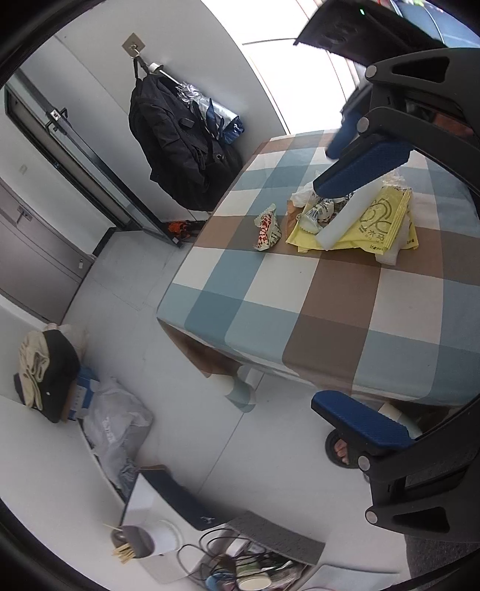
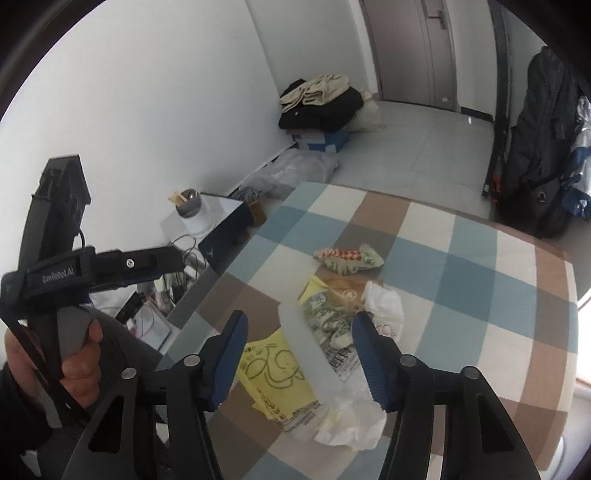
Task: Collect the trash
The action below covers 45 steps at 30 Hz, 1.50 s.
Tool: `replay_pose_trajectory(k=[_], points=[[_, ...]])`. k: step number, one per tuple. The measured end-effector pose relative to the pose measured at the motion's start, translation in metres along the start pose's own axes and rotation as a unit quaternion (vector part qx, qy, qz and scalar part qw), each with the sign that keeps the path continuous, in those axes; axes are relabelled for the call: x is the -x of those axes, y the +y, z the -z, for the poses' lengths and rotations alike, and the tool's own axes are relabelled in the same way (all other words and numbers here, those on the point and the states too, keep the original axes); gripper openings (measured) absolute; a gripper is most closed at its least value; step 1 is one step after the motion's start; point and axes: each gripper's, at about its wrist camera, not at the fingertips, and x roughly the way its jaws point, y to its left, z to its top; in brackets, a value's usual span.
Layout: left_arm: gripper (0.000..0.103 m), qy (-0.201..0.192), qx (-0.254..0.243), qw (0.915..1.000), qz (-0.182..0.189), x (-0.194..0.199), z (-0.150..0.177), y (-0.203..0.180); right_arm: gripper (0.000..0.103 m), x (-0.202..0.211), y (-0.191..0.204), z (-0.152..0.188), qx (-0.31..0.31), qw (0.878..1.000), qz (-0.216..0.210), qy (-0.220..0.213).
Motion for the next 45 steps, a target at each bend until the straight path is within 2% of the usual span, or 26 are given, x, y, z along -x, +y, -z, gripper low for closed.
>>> replay_pose_trajectory(k=[1, 5, 10, 14, 19, 22, 27, 34, 45], points=[[0.102, 0.004, 0.003, 1.0, 0.004, -0.001, -0.001, 0.002, 0.045, -0.006, 0.003, 0.001, 0.005, 1.0, -0.004, 0.012], [0.102, 0.018, 0.016, 0.9996, 0.013, -0.004, -0.002, 0.007, 0.044, -0.023, 0.007, 0.006, 0.016, 0.999, 0.001, 0.039], [0.102, 0.008, 0.026, 0.9995, 0.015, 0.001, -0.005, 0.012, 0.042, -0.036, 0.012, 0.015, 0.038, 0.997, 0.027, 0.068], [0.102, 0.011, 0.024, 0.9995, 0.016, -0.001, -0.004, 0.011, 0.024, -0.04, 0.009, 0.018, 0.04, 0.995, 0.042, 0.083], [0.102, 0.004, 0.019, 0.9998, 0.01, 0.0, -0.005, 0.01, 0.016, -0.04, 0.002, 0.018, 0.028, 0.995, 0.046, 0.089], [0.102, 0.001, 0.013, 0.9999, 0.003, 0.0, -0.004, 0.009, 0.013, -0.036, 0.005, 0.018, 0.034, 0.994, 0.051, 0.086], [0.102, -0.005, 0.006, 0.9999, -0.01, 0.001, -0.002, 0.007, 0.012, -0.019, 0.006, 0.02, 0.02, 0.997, 0.035, 0.063], [0.102, -0.015, -0.02, 0.9991, -0.033, 0.002, 0.005, -0.003, 0.011, 0.006, 0.0, 0.028, -0.021, 0.999, 0.02, 0.04], [0.102, -0.014, -0.047, 0.9968, -0.063, -0.003, 0.019, -0.017, 0.011, 0.049, -0.018, 0.054, -0.069, 0.997, 0.024, -0.002]])
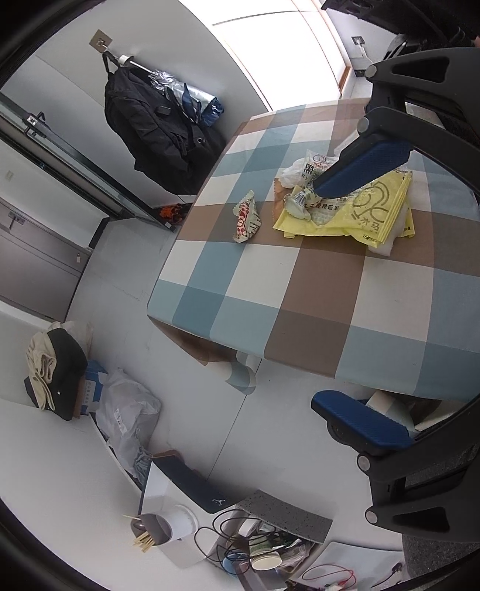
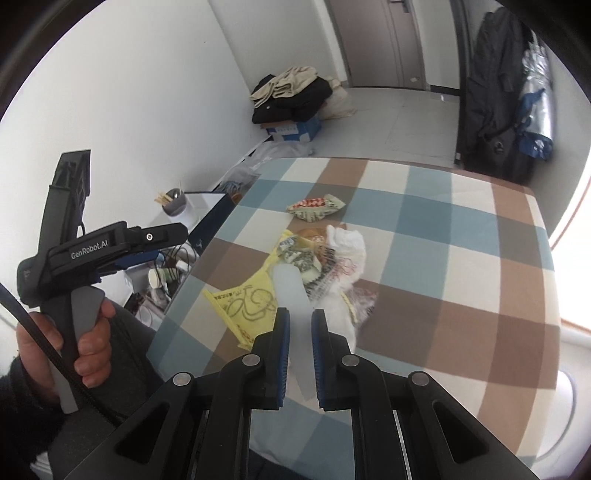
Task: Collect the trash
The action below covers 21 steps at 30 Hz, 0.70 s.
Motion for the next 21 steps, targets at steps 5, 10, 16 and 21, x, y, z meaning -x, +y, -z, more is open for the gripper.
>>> replay_pose_trajectory(k=[5, 10, 16, 21], points=[[0.102, -0.011, -0.011, 0.9996, -0.022, 0.001, 0.005, -0.006, 0.011, 0.017, -0.018, 0.011, -0.021, 1.0, 0.008, -0.021], [0.102, -0.016, -0.029, 0.9989, -0.034, 0.004, 0.009, -0.014, 0.011, 0.024, -0.042, 0.024, -0.057, 0.998, 0.009, -0.037], [0.102, -0.027, -0.053, 0.9974, -0.041, 0.013, 0.011, -0.032, 0.0, 0.03, -0.066, 0.036, -0.091, 0.995, 0.002, -0.047], [0.102, -0.012, -0.055, 0.9976, -0.041, 0.009, 0.009, -0.044, 0.0, 0.026, -0.082, 0.041, -0.112, 0.993, -0.006, -0.035]])
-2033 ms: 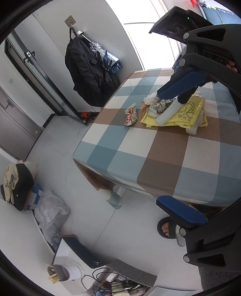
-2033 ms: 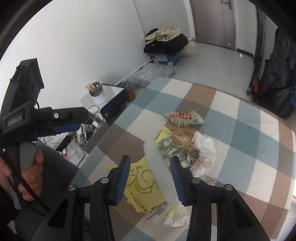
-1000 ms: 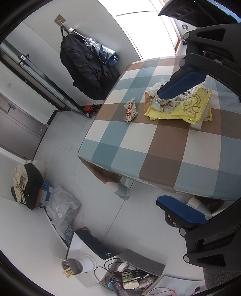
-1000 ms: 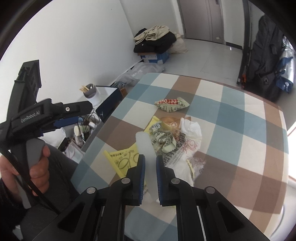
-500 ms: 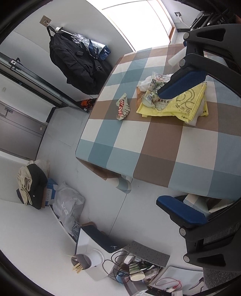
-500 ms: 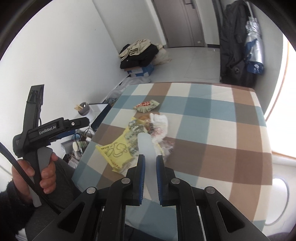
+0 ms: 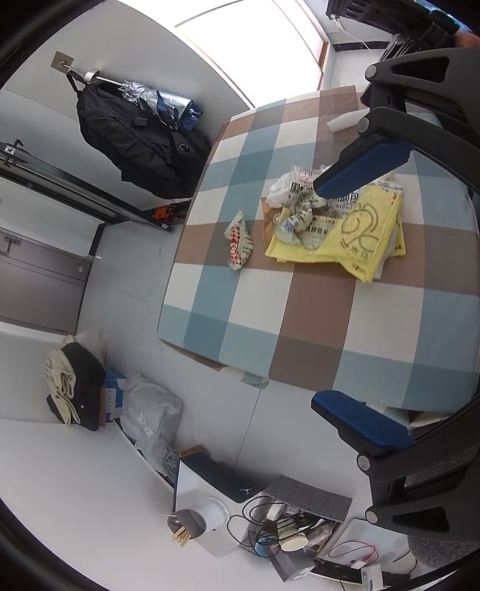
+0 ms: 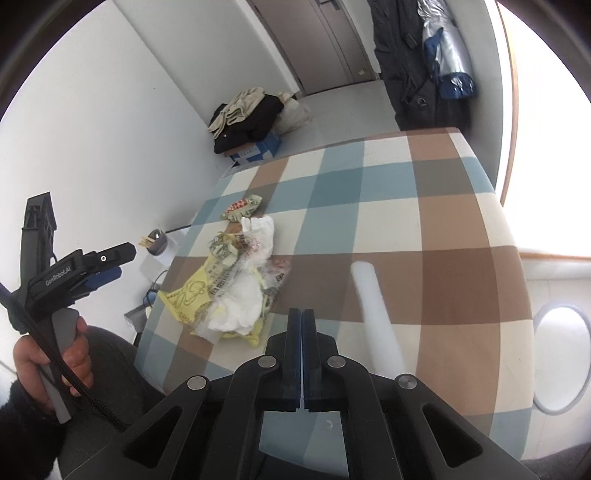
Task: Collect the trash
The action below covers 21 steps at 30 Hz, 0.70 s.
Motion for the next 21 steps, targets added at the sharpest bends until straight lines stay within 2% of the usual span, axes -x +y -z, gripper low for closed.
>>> replay_pose_trajectory(k=[7, 9, 10, 13, 17, 19, 21], points=[[0.102, 0.016, -0.008, 0.9998, 0.011, -0.002, -0.007, -0.017, 0.009, 0.011, -0.023, -0.003, -0.017, 1.0, 0.015, -0.013], [0.102, 0.019, -0.014, 0.9997, 0.006, -0.003, -0.009, -0.02, 0.02, 0.011, -0.028, -0.006, -0.015, 0.999, 0.031, -0.006], [0.102, 0.02, -0.015, 0.9997, 0.004, -0.003, -0.01, -0.021, 0.032, 0.01, -0.029, -0.008, -0.01, 0.999, 0.04, -0.001], [0.102, 0.028, -0.011, 0.9995, 0.004, -0.007, -0.013, -0.022, 0.045, 0.01, -0.029, -0.016, 0.03, 0.997, 0.067, 0.005], [0.101, 0.033, -0.009, 0.9994, 0.007, -0.009, -0.015, -0.024, 0.046, -0.006, -0.023, -0.024, 0.118, 0.986, 0.117, 0.033], [0.101, 0.033, -0.01, 0.9994, 0.006, -0.009, -0.015, -0.026, 0.046, -0.018, -0.028, -0.024, 0.132, 0.983, 0.116, 0.061], [0.101, 0.027, -0.004, 0.9996, 0.012, -0.007, -0.016, -0.026, 0.045, -0.028, -0.036, -0.023, 0.112, 0.984, 0.099, 0.091]])
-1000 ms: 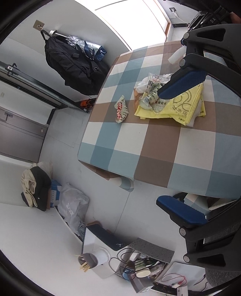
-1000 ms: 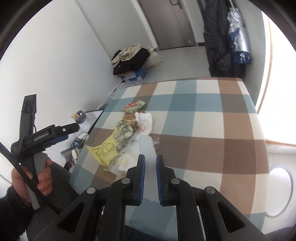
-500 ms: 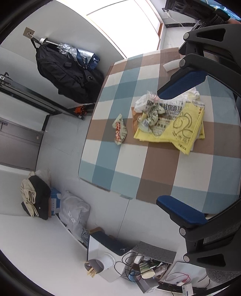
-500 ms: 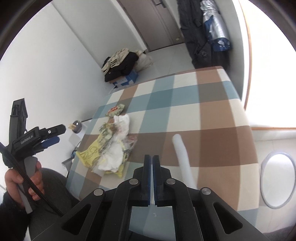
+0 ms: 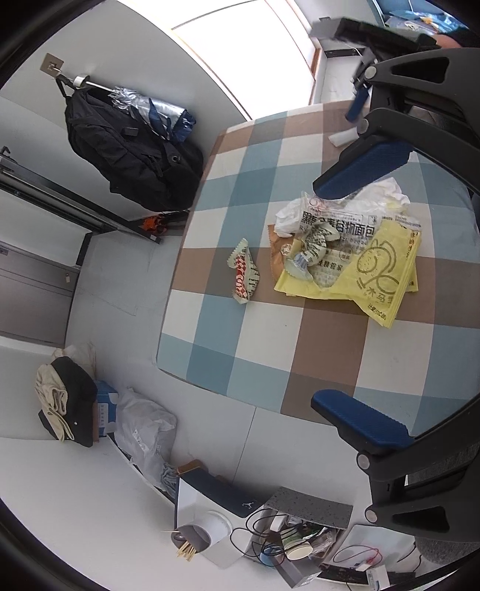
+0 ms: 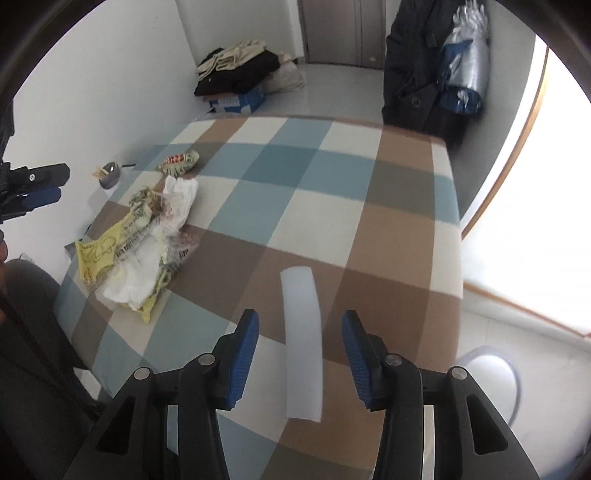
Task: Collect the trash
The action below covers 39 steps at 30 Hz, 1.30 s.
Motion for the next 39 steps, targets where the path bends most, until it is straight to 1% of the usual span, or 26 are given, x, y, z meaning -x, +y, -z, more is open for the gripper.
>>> replay_pose_trajectory(k=[1, 2, 3, 5, 6, 7, 8, 9, 11, 12, 13, 14, 17, 19, 21, 22, 23, 24, 25, 29, 31, 34, 37, 39], points=[[0.101, -0.002, 0.005, 1.0, 0.004, 0.001, -0.001, 0.0, 0.045, -0.004, -0.002, 0.001, -0.009, 1.0, -0.013, 0.009], [0.101, -0.002, 0.008, 0.9999, 0.007, 0.0, -0.003, 0.0, 0.044, -0.005, -0.002, 0.003, -0.007, 1.0, -0.013, 0.009], [0.101, -0.001, 0.01, 0.9999, 0.009, -0.001, -0.004, -0.001, 0.043, -0.006, 0.002, 0.004, 0.004, 1.0, -0.002, 0.008], [0.101, 0.008, 0.009, 0.9999, 0.012, -0.006, -0.008, -0.004, 0.035, -0.007, 0.01, 0.005, 0.032, 0.999, 0.015, 0.008], [0.101, 0.013, 0.009, 0.9997, 0.016, -0.009, -0.009, -0.006, 0.035, -0.008, 0.013, 0.006, 0.043, 0.999, 0.027, 0.009], [0.101, 0.023, 0.008, 0.9993, 0.028, -0.013, -0.011, -0.009, 0.03, -0.01, 0.016, 0.007, 0.054, 0.998, 0.041, 0.011], [0.101, 0.03, 0.009, 0.9988, 0.037, -0.017, -0.012, -0.011, 0.022, -0.01, 0.019, 0.009, 0.068, 0.996, 0.06, 0.006], [0.101, 0.037, 0.011, 0.9984, 0.042, -0.021, -0.013, -0.012, 0.022, -0.011, 0.021, 0.009, 0.076, 0.994, 0.072, 0.006], [0.094, 0.052, 0.016, 0.9979, 0.036, -0.032, -0.015, -0.015, 0.019, -0.01, 0.024, 0.01, 0.088, 0.993, 0.08, 0.003], [0.084, 0.06, 0.018, 0.9975, 0.033, -0.036, -0.016, -0.015, 0.019, -0.01, 0.024, 0.01, 0.092, 0.992, 0.083, 0.003], [0.078, 0.073, 0.022, 0.9966, 0.032, -0.042, -0.018, -0.015, 0.017, -0.01, 0.024, 0.01, 0.094, 0.992, 0.083, 0.003], [0.077, 0.081, 0.028, 0.9958, 0.032, -0.047, -0.018, -0.015, 0.016, -0.008, 0.023, 0.01, 0.09, 0.993, 0.079, 0.002], [0.077, 0.089, 0.048, 0.9943, 0.035, -0.054, -0.019, -0.011, 0.01, -0.003, 0.01, 0.006, 0.049, 0.998, 0.043, -0.002], [0.077, 0.097, 0.052, 0.9932, 0.038, -0.058, -0.019, -0.01, 0.009, -0.002, 0.001, 0.003, 0.016, 1.0, 0.018, -0.003], [0.076, 0.107, 0.059, 0.9918, 0.039, -0.062, -0.018, -0.009, 0.009, -0.001, -0.005, 0.0, -0.005, 1.0, 0.003, -0.005], [0.074, 0.113, 0.061, 0.991, 0.037, -0.065, -0.018, -0.008, 0.009, 0.001, -0.006, 0.0, -0.011, 1.0, -0.006, -0.007], [0.072, 0.117, 0.063, 0.9906, 0.032, -0.067, -0.017, -0.007, 0.009, 0.003, -0.006, -0.001, -0.011, 1.0, -0.007, -0.011], [0.068, 0.122, 0.065, 0.9901, 0.028, -0.069, -0.017, -0.006, 0.009, 0.004, -0.004, -0.001, -0.006, 1.0, -0.003, -0.014], [0.065, 0.126, 0.067, 0.9893, 0.03, -0.071, -0.017, -0.006, 0.009, 0.006, -0.002, -0.001, 0.001, 1.0, 0.001, -0.018], [0.063, 0.132, 0.066, 0.9886, 0.03, -0.075, -0.016, -0.007, 0.009, 0.011, 0.003, -0.001, 0.005, 1.0, -0.013, -0.026], [0.046, 0.138, 0.065, 0.988, 0.026, -0.079, -0.017, -0.008, 0.009, 0.011, 0.003, -0.004, 0.006, 0.999, -0.016, -0.029], [0.031, 0.154, 0.066, 0.9857, 0.024, -0.086, -0.015, -0.008, 0.009, 0.012, 0.004, -0.005, 0.007, 0.999, -0.017, -0.032], [0.029, 0.145, 0.065, 0.9871, 0.019, -0.086, -0.015, -0.008, 0.009, 0.013, 0.002, -0.006, 0.004, 0.999, -0.021, -0.035], [0.027, 0.141, 0.07, 0.9872, 0.023, -0.085, -0.014, -0.007, 0.009, 0.015, 0.001, -0.005, 0.002, 0.999, -0.023, -0.038]])
